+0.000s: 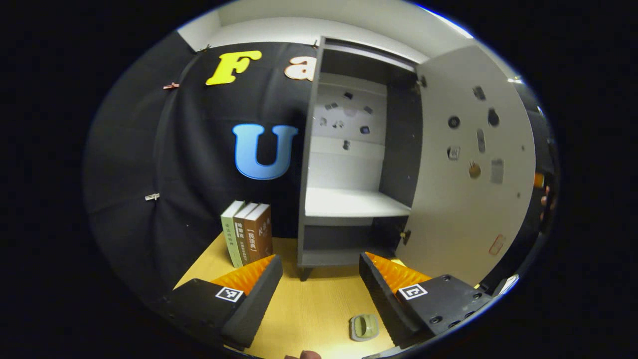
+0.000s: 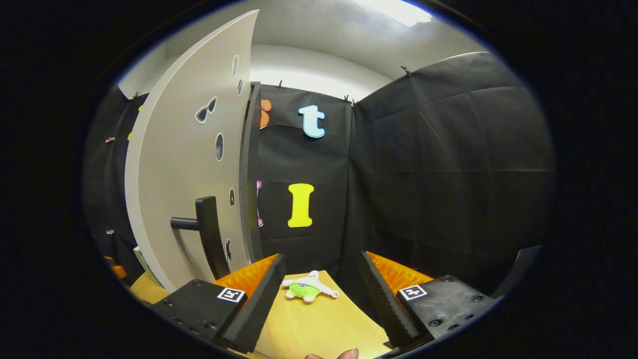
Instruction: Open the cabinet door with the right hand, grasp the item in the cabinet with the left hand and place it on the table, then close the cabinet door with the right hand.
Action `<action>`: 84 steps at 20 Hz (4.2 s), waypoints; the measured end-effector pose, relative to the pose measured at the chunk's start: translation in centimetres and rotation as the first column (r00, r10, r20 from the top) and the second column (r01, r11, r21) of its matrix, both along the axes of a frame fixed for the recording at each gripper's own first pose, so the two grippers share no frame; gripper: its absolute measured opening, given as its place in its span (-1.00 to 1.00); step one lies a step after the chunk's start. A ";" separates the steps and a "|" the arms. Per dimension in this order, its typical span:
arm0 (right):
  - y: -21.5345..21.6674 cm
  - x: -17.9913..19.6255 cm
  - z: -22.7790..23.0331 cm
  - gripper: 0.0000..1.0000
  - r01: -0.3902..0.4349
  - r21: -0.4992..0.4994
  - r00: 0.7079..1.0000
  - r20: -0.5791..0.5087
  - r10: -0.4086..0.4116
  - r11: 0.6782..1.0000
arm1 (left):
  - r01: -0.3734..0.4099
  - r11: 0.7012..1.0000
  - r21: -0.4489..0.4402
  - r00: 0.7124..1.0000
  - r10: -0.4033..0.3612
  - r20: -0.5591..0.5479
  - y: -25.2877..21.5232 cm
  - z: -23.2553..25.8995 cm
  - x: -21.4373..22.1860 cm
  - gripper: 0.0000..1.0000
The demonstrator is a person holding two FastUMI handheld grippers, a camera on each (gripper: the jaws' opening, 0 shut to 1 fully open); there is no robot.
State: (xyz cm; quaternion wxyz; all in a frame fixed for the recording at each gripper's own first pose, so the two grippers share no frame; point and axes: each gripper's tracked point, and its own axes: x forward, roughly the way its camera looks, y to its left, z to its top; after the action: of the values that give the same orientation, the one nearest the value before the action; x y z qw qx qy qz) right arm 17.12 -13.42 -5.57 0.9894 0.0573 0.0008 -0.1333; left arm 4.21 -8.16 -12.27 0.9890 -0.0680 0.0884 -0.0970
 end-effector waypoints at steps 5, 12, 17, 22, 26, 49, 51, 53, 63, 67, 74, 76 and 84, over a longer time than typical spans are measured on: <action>0.1 -0.4 0.4 0.92 0.014 0.038 1.000 0.023 -0.015 0.999 | -0.074 0.997 0.001 0.995 0.074 0.072 5.3 7.1 -0.5 0.90; 0.7 -0.6 0.3 0.92 0.031 0.024 0.999 0.017 -0.032 0.999 | -0.121 0.991 0.057 0.991 0.117 0.061 7.8 9.2 -1.0 0.89; 2.2 -0.9 0.0 0.93 0.029 0.064 0.999 0.015 -0.030 0.998 | -0.092 0.995 0.028 0.995 0.091 0.033 6.9 7.9 -1.1 0.89; 5.7 -0.7 0.2 0.96 -0.036 0.074 0.999 0.015 0.035 0.997 | -0.090 0.995 0.033 0.995 0.089 0.034 6.6 7.8 -1.1 0.89; 9.0 -0.3 0.1 0.95 -0.099 0.095 0.995 0.010 0.099 0.991 | -0.096 0.994 0.049 0.995 0.094 0.031 6.9 7.6 -1.2 0.89; 23.8 3.6 1.4 0.96 -0.377 0.065 0.926 0.045 0.375 0.924 | -0.109 0.992 0.060 0.994 0.108 0.019 7.1 6.9 -0.5 0.89; 23.8 3.8 1.2 0.96 -0.373 0.056 0.928 0.039 0.371 0.926 | -0.108 0.993 0.057 0.994 0.107 0.018 7.0 6.9 -0.4 0.90; 23.5 3.6 1.3 0.96 -0.368 0.048 0.930 0.039 0.366 0.929 | -0.103 0.993 0.057 0.995 0.103 0.015 6.8 6.9 -0.5 0.90; 21.8 3.2 1.9 0.95 -0.328 0.003 0.944 0.043 0.327 0.945 | -0.093 0.994 0.061 0.996 0.092 0.021 6.0 7.0 -0.7 0.89; 21.8 3.1 1.8 0.96 -0.329 -0.002 0.943 0.042 0.329 0.944 | -0.091 0.994 0.065 0.996 0.090 0.016 5.8 6.8 -0.8 0.89; 21.5 2.9 1.7 0.96 -0.334 -0.027 0.941 0.043 0.335 0.942 | -0.089 0.994 0.064 0.996 0.088 0.014 5.6 6.8 -0.9 0.90; 21.5 2.9 1.7 0.95 -0.334 -0.027 0.941 0.044 0.335 0.942 | -0.089 0.994 0.066 0.996 0.088 0.014 5.6 6.8 -0.9 0.89; 21.4 2.7 1.8 0.94 -0.335 -0.025 0.941 0.045 0.336 0.942 | -0.086 0.994 0.073 0.996 0.085 0.013 5.2 6.9 -1.3 0.89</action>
State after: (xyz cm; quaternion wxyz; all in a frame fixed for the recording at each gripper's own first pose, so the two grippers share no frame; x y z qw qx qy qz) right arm 19.78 8.00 -3.81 0.9978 0.0511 -0.0148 0.0386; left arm 2.95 -2.93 -5.39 0.9945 -0.0346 0.0841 -0.0516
